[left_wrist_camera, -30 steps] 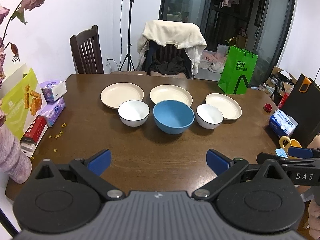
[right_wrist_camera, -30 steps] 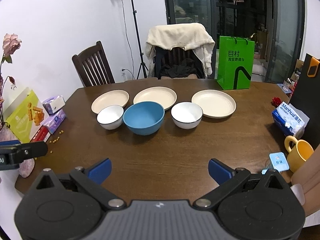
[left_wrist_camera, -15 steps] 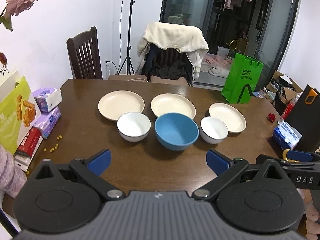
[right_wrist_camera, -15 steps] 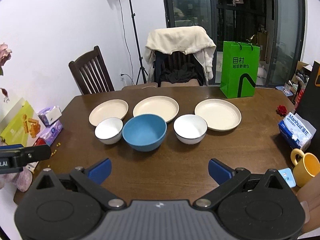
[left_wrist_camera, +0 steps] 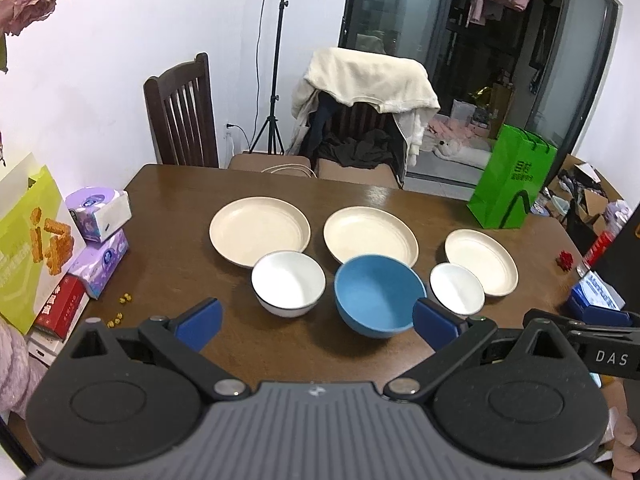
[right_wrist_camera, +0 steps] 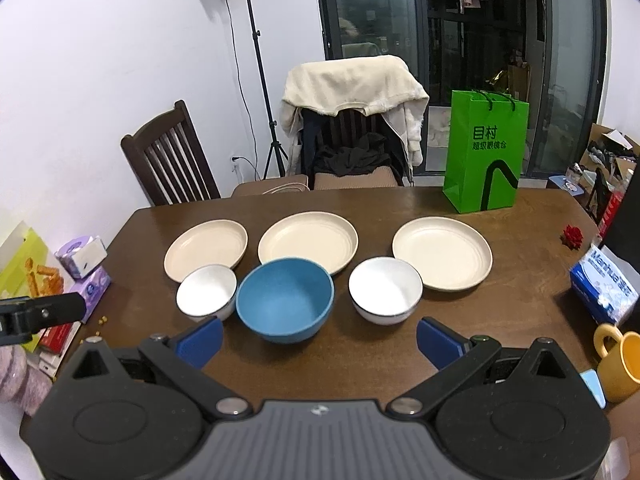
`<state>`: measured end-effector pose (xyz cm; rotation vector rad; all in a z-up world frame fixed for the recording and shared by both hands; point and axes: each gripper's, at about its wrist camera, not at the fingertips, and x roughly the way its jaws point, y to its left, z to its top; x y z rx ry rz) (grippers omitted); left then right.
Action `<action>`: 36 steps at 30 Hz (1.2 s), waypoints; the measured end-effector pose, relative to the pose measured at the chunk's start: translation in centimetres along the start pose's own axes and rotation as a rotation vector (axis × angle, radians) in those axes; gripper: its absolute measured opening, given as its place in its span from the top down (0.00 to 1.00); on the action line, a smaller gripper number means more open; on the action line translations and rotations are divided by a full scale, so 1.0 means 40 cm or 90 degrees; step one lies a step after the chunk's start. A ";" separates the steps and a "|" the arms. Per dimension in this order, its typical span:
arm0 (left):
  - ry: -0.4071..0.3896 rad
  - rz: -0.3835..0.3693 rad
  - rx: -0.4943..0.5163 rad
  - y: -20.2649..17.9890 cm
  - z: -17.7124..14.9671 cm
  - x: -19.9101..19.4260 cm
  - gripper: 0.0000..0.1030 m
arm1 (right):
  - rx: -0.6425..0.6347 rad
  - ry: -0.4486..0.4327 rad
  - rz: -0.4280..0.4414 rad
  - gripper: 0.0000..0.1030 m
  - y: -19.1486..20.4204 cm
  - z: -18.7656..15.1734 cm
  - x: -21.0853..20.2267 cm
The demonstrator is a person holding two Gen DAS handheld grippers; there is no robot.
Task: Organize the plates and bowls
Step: 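Move the left tool toward a beige plate while the right tool moves toward another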
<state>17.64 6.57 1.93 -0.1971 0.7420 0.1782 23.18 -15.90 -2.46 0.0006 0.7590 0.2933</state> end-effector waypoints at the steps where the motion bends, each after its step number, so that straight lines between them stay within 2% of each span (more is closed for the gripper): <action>1: -0.001 0.002 0.000 0.005 0.008 0.005 0.00 | -0.003 -0.001 -0.002 0.00 0.006 0.006 0.008; 17: 0.005 0.007 -0.024 0.071 0.107 0.118 0.00 | 0.002 -0.012 -0.020 0.00 0.063 0.108 0.140; 23: 0.008 0.012 -0.038 0.068 0.135 0.165 0.00 | 0.007 0.002 -0.020 0.00 0.060 0.149 0.198; 28: 0.005 0.034 -0.063 0.058 0.181 0.213 0.00 | 0.002 0.011 -0.014 0.00 0.045 0.193 0.250; 36: 0.001 0.044 -0.078 0.026 0.249 0.289 0.00 | -0.005 0.032 -0.004 0.00 0.013 0.260 0.350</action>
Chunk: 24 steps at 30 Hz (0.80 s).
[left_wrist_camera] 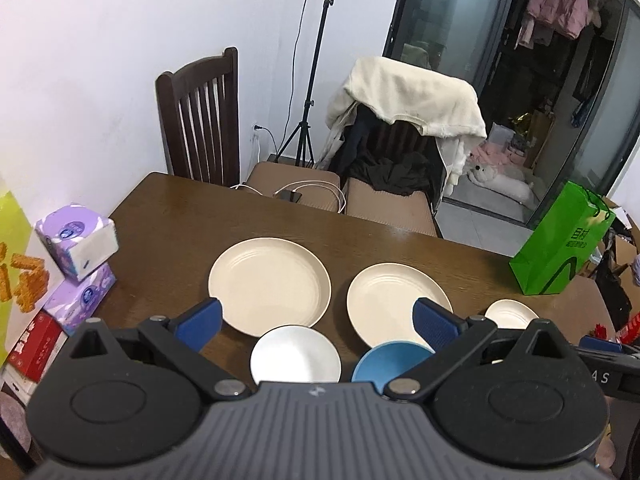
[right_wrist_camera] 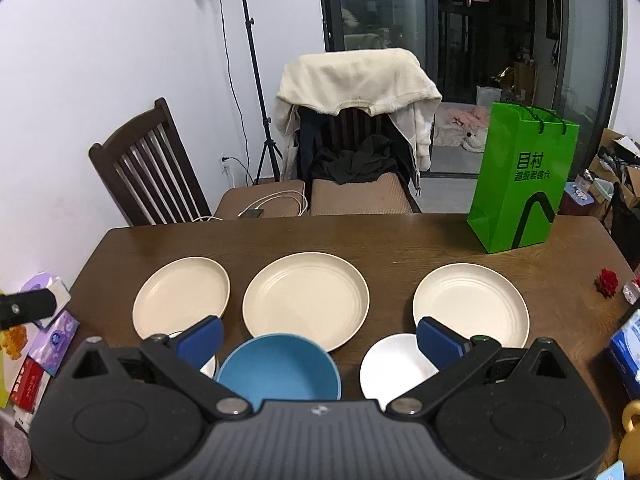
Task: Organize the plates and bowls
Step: 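Move the left tool toward a beige plate while the right tool moves toward another, then lower both open tools over the rims of two beige plates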
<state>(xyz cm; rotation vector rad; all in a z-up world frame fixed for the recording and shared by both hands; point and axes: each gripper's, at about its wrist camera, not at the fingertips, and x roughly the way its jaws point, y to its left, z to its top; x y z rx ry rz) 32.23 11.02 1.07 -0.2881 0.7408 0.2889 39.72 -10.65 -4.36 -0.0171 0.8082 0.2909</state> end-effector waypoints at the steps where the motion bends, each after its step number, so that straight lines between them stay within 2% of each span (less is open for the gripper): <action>1: 0.002 0.001 0.002 -0.006 0.005 0.012 0.00 | 0.000 0.003 0.000 0.00 -0.002 0.008 0.014; 14: 0.031 0.019 0.012 -0.055 0.049 0.173 0.00 | 0.008 0.027 -0.011 0.00 -0.060 0.088 0.182; 24: 0.040 0.019 0.055 -0.110 0.065 0.282 0.00 | 0.002 0.042 -0.025 0.00 -0.089 0.124 0.308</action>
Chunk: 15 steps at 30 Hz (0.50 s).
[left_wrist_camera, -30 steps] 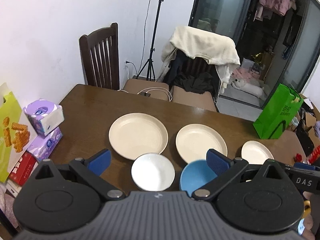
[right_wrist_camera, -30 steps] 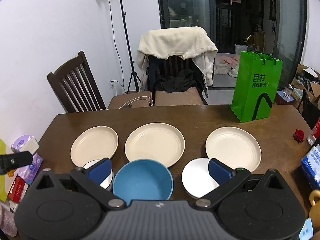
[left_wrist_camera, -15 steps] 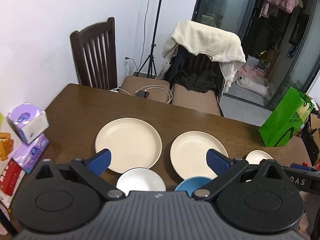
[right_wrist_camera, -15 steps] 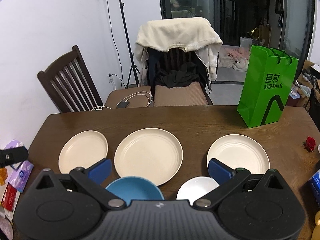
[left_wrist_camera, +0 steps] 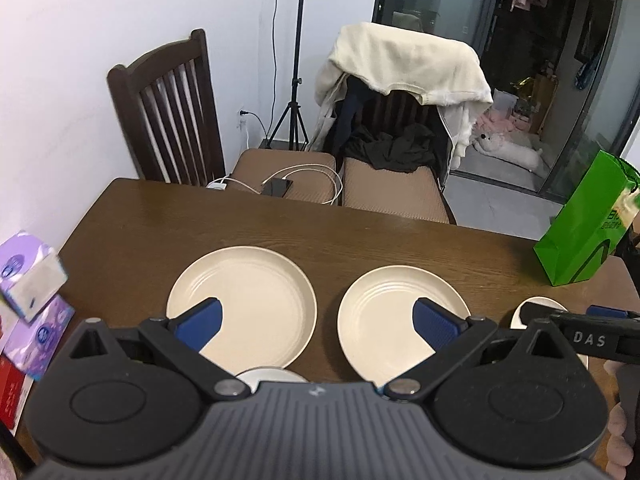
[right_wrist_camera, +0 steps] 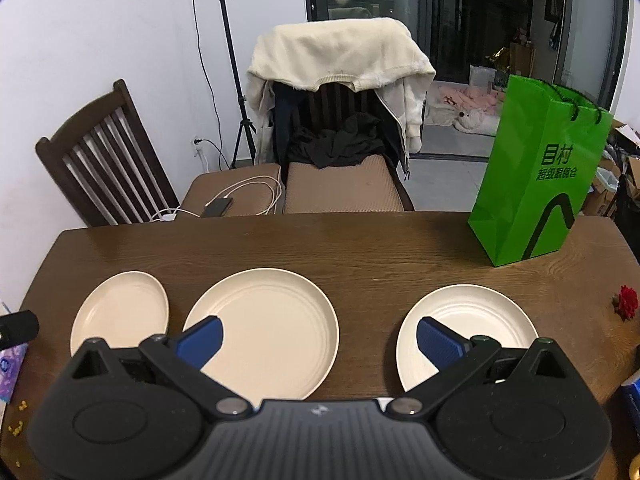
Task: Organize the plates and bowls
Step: 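Lower both open tools over the rims of two beige plates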
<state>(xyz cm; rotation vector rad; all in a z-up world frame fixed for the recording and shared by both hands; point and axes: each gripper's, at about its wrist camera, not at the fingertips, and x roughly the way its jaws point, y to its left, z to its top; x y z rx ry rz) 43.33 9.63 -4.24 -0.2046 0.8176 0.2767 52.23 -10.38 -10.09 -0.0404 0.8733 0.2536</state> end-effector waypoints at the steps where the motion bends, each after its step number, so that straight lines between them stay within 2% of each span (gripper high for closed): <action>1: 0.005 -0.003 0.003 -0.005 0.006 0.013 0.00 | -0.001 0.002 0.001 0.00 -0.002 0.003 0.011; 7: 0.017 -0.007 -0.010 -0.016 0.031 0.079 0.00 | -0.003 0.023 -0.004 0.00 -0.007 0.014 0.080; 15: 0.041 0.012 -0.013 -0.019 0.064 0.166 0.00 | -0.005 0.046 -0.014 0.00 -0.011 0.026 0.148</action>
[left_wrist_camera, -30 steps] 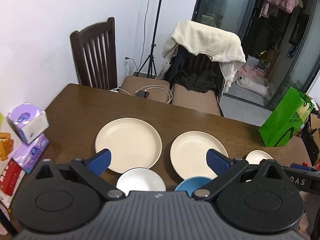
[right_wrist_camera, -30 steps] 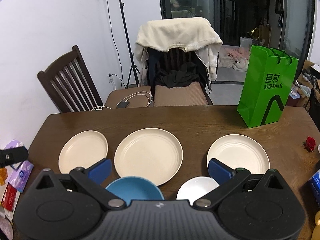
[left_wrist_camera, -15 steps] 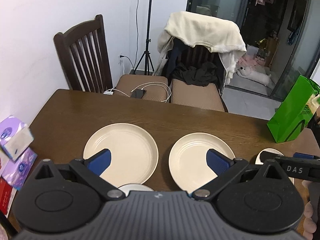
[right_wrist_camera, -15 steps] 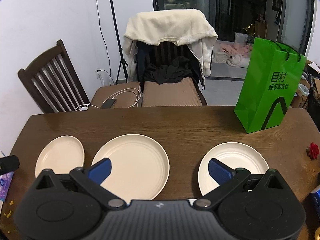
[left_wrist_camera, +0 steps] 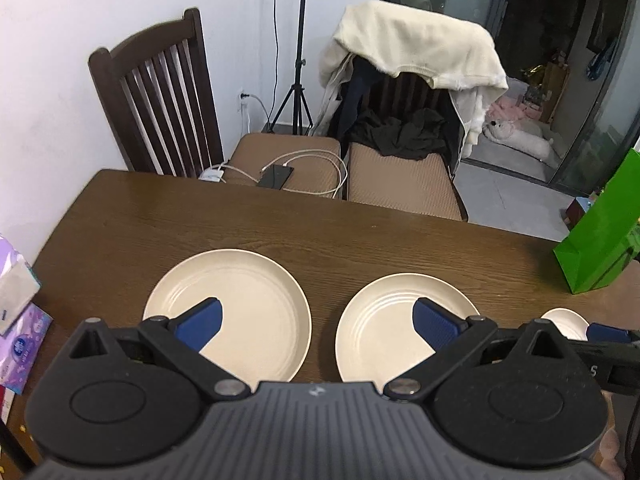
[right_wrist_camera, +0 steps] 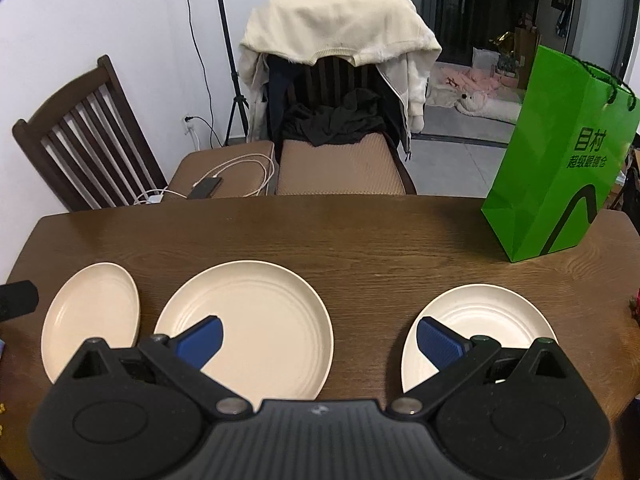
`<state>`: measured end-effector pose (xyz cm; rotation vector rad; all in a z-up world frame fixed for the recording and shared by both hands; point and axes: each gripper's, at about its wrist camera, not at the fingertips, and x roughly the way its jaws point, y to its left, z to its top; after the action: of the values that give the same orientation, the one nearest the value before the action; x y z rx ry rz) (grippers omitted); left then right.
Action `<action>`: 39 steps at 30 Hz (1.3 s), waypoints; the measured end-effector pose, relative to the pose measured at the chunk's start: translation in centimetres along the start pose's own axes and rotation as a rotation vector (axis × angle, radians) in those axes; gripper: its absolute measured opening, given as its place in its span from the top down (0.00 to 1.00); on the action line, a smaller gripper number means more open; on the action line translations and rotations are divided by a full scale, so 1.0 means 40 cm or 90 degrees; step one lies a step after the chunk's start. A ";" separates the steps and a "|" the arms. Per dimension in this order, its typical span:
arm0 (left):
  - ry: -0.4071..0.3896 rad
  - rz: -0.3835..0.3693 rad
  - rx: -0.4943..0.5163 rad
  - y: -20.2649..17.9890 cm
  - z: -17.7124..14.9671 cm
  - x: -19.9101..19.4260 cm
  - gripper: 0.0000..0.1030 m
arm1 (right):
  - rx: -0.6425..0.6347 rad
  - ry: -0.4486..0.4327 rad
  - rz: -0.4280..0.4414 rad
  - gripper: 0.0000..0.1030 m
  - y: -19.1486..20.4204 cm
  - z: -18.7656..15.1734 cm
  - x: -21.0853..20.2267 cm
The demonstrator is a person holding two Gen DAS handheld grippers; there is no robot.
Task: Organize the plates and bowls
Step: 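Lower both open tools over the rims of two beige plates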
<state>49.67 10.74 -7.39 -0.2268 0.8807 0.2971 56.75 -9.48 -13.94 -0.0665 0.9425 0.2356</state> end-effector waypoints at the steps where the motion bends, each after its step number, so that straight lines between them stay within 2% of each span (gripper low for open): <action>1: 0.005 -0.007 -0.003 0.002 0.005 0.010 0.00 | -0.001 0.003 -0.002 0.00 0.002 0.002 0.006; 7: 0.009 -0.025 -0.017 0.012 0.031 0.053 0.00 | -0.007 0.014 0.000 0.00 0.004 0.019 0.037; 13: 0.010 -0.018 -0.006 -0.002 0.049 0.100 0.00 | 0.011 0.034 0.004 0.00 -0.007 0.031 0.074; 18: 0.016 0.007 -0.001 -0.009 0.046 0.137 0.00 | 0.026 0.034 0.000 0.00 -0.021 0.037 0.101; 23: 0.042 0.011 0.002 -0.012 0.029 0.184 0.00 | 0.047 0.043 0.013 0.00 -0.043 0.032 0.129; 27: 0.067 -0.006 0.001 -0.015 0.014 0.222 0.00 | 0.054 0.053 0.028 0.00 -0.059 0.024 0.152; 29: 0.080 -0.014 0.004 -0.021 0.004 0.239 0.01 | 0.054 0.058 0.039 0.04 -0.060 0.018 0.165; 32: 0.099 -0.021 0.006 -0.026 -0.008 0.264 0.10 | 0.053 0.067 0.052 0.13 -0.061 0.006 0.182; 34: 0.111 -0.028 0.007 -0.031 -0.016 0.279 0.25 | 0.055 0.073 0.057 0.20 -0.064 -0.002 0.195; 37: 0.123 -0.035 0.007 -0.033 -0.024 0.299 0.26 | 0.058 0.083 0.061 0.29 -0.070 -0.009 0.216; 39: 0.129 -0.038 0.008 -0.036 -0.031 0.308 0.28 | 0.061 0.089 0.067 0.31 -0.073 -0.013 0.227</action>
<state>56.67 11.01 -17.70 -0.2742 1.0737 0.2146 62.13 -10.86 -21.71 0.0554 1.0962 0.2847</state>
